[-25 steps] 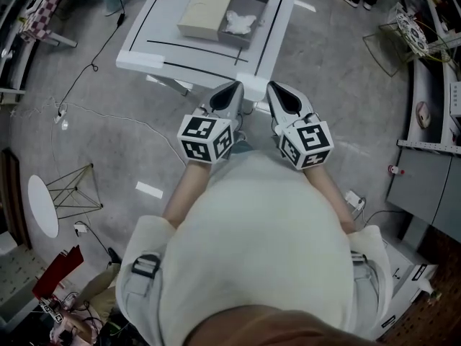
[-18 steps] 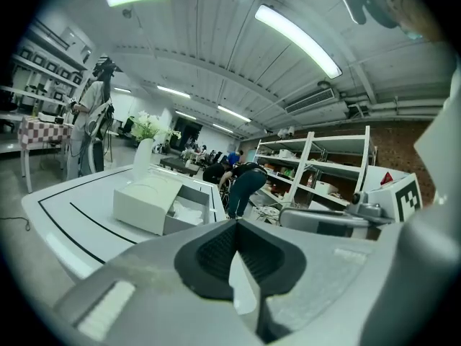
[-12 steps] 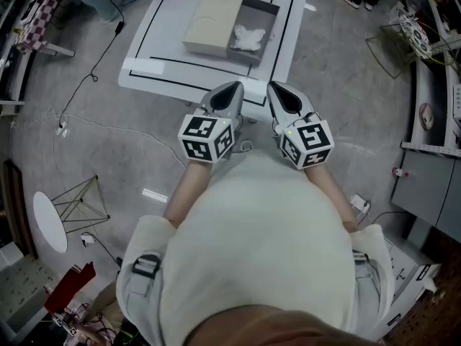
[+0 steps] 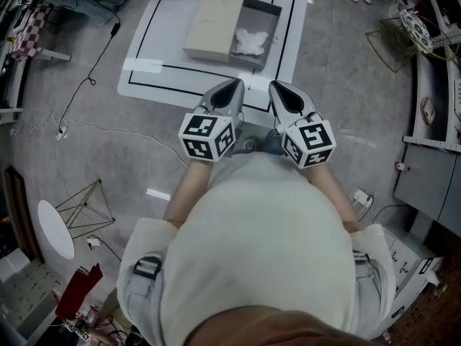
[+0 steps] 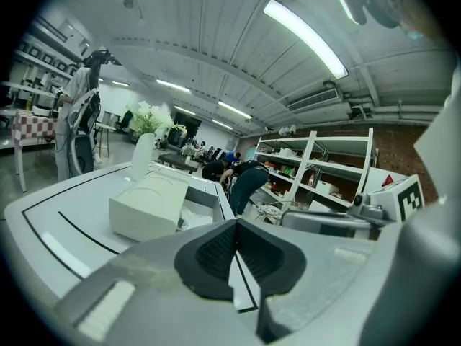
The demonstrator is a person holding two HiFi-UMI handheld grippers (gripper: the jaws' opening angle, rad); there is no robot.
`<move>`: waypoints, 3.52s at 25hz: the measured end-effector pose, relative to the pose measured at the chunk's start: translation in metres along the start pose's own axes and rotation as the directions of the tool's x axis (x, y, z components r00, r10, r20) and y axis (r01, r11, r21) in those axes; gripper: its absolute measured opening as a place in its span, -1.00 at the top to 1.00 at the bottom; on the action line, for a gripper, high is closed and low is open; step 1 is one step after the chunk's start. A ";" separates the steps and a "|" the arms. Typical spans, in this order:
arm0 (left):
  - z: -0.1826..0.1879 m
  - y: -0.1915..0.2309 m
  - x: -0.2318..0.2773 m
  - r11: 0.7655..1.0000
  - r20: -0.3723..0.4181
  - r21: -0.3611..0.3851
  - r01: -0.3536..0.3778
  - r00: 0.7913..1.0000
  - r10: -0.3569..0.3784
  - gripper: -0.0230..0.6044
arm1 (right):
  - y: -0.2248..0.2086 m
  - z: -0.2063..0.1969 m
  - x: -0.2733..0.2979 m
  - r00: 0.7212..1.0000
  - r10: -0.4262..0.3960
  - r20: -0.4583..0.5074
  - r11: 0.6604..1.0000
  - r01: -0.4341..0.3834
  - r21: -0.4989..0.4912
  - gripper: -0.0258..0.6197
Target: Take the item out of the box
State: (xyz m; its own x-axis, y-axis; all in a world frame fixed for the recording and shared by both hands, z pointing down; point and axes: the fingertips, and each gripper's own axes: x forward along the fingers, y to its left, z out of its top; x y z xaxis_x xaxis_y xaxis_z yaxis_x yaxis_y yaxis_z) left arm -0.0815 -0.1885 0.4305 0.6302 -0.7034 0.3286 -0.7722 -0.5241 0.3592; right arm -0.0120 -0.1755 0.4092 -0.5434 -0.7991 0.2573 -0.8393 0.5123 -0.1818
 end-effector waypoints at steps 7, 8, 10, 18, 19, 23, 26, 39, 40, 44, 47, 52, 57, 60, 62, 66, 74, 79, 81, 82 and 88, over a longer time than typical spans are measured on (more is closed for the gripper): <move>0.011 0.004 0.020 1.000 0.001 0.011 0.011 1.000 -0.011 0.93 | -0.012 0.003 0.013 1.000 0.009 -0.002 1.000 -0.009 0.002 0.92; 0.013 0.006 0.024 1.000 0.002 0.014 0.010 1.000 -0.010 0.93 | -0.015 0.004 0.016 1.000 0.011 -0.002 1.000 -0.011 0.002 0.92; 0.017 0.009 0.032 1.000 0.002 0.015 0.002 1.000 -0.002 0.93 | -0.021 0.007 0.022 1.000 0.017 -0.002 1.000 -0.017 0.003 0.92; 0.024 0.027 0.069 0.999 -0.040 0.014 -0.051 0.998 0.052 0.93 | -0.045 0.015 0.043 0.999 0.035 -0.007 0.999 -0.035 0.000 0.92; 0.024 0.029 0.073 0.998 -0.050 0.013 -0.058 0.997 0.058 0.93 | -0.047 0.015 0.045 0.999 0.038 -0.009 0.999 -0.038 0.001 0.92; 0.021 0.035 0.092 0.997 -0.092 0.008 -0.075 0.993 0.075 0.93 | -0.057 0.015 0.052 0.999 0.044 -0.018 0.999 -0.043 0.011 0.92; 0.021 0.042 0.105 0.994 -0.113 0.017 -0.105 0.988 0.106 0.93 | -0.064 0.014 0.056 0.999 0.044 -0.021 0.999 -0.044 0.022 0.92; 0.022 0.060 0.152 0.970 -0.249 0.087 -0.228 0.938 0.242 0.65 | -0.087 0.014 0.071 0.999 0.043 -0.030 0.997 -0.041 0.061 0.92; 0.020 0.062 0.155 0.967 -0.263 0.095 -0.235 0.931 0.252 0.62 | -0.089 0.013 0.073 0.999 0.042 -0.029 0.997 -0.040 0.063 0.92; 0.008 0.069 0.166 0.962 -0.343 0.118 -0.247 0.899 0.272 0.58 | -0.098 0.014 0.075 0.999 0.029 -0.025 0.997 -0.027 0.072 0.92; -0.002 0.075 0.177 0.954 -0.399 0.139 -0.264 0.867 0.298 0.58 | -0.108 0.011 0.073 1.000 0.014 -0.027 0.996 -0.012 0.084 0.92; -0.016 0.085 0.188 0.941 -0.484 0.192 -0.278 0.808 0.337 0.58 | -0.120 0.008 0.071 0.999 -0.002 -0.032 0.995 0.006 0.101 0.92; -0.029 0.088 0.196 0.945 -0.573 0.178 -0.274 0.752 0.326 0.58 | -0.127 0.008 0.069 0.999 -0.006 -0.032 0.994 0.010 0.108 0.92; -0.033 0.089 0.199 0.938 -0.598 0.215 -0.273 0.722 0.348 0.58 | -0.128 0.009 0.068 1.000 -0.006 -0.028 0.994 0.009 0.111 0.92; -0.037 0.091 0.202 0.933 -0.612 0.238 -0.270 0.704 0.360 0.58 | -0.130 0.009 0.068 1.000 -0.002 -0.028 0.994 0.005 0.111 0.92; -0.045 0.091 0.209 0.939 -0.638 0.239 -0.248 0.689 0.344 0.58 | -0.134 0.007 0.069 1.000 -0.002 -0.029 0.994 0.006 0.113 0.92; -0.052 0.093 0.212 0.933 -0.651 0.279 -0.227 0.669 0.357 0.63 | -0.137 0.007 0.067 1.000 -0.003 -0.023 0.993 0.006 0.116 0.92; -0.053 0.090 0.209 0.932 -0.643 0.302 -0.203 0.679 0.356 0.87 | -0.134 0.007 0.063 1.000 -0.002 -0.018 0.993 0.004 0.115 0.92; -0.051 0.088 0.208 0.932 -0.637 0.303 -0.198 0.685 0.353 0.88 | -0.134 0.008 0.061 1.000 -0.003 -0.015 0.993 0.005 0.114 0.92; -0.049 0.087 0.207 0.932 -0.632 0.304 -0.199 0.690 0.354 0.89 | -0.134 0.009 0.060 1.000 -0.004 -0.013 0.994 0.005 0.113 0.92; -0.033 0.083 0.199 0.931 -0.594 0.306 -0.201 0.724 0.351 0.91 | -0.128 0.013 0.056 1.000 -0.006 0.000 0.994 0.006 0.106 0.92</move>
State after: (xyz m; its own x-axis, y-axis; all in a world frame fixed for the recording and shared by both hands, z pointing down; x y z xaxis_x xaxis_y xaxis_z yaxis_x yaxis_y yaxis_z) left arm -0.0173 -0.3560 0.5546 0.2328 -0.4077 0.8829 -0.8698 -0.4934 0.0015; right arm 0.0652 -0.2902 0.4345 -0.5383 -0.8022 0.2585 -0.8366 0.4713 -0.2793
